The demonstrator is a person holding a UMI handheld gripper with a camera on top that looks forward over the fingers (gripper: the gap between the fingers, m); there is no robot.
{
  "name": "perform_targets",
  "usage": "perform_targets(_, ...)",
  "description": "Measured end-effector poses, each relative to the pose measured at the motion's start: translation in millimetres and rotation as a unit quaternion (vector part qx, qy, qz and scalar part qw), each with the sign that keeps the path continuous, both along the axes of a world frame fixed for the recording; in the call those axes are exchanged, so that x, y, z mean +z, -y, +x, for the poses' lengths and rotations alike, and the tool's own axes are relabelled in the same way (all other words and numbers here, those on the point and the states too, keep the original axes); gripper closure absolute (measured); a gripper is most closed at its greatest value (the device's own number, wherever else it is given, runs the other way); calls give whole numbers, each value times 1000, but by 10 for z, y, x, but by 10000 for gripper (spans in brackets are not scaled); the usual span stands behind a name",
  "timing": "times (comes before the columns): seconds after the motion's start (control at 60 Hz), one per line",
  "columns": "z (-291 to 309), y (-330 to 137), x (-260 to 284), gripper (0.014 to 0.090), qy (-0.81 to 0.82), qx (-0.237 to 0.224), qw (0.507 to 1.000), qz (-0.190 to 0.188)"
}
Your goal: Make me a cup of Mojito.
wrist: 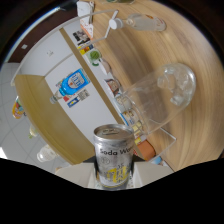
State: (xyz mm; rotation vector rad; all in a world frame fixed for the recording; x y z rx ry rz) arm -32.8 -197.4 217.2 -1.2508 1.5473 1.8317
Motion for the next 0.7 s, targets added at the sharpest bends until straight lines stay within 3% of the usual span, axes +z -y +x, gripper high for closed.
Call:
perform_targets(0.233,56,1,86,534,-26,-13,1000,8)
perform_targets(0.4,74,45,112,533,215,-3,976,23)
perform_targets(0.5,85,25,260,530,415,-2,908,61)
perform_targets(0.7,-73,-58,403,531,716,-13,684,138)
